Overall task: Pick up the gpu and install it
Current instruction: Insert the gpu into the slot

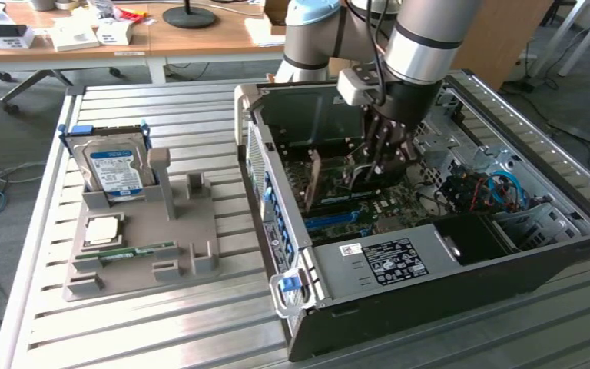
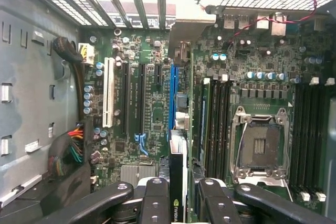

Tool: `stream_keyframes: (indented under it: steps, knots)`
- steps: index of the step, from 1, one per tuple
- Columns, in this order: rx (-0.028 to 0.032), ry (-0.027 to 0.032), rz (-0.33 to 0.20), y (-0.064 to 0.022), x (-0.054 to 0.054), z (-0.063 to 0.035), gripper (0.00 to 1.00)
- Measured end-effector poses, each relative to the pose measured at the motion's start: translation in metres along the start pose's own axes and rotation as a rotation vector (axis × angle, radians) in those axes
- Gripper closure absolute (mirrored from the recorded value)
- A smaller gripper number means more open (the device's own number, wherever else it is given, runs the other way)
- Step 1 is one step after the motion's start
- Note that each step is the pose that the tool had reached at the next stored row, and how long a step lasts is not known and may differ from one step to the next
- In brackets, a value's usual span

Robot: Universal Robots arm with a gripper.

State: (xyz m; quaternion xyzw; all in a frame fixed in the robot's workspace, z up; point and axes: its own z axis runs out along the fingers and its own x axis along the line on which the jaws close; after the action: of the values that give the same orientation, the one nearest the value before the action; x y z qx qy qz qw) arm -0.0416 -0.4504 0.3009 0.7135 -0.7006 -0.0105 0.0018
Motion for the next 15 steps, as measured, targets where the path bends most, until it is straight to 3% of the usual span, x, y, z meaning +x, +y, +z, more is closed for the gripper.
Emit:
stream_keyframes:
  steps: [15]
  knots:
    - [0.0029,-0.0001,0.000,0.0051,-0.0024,0.0031,0.74]
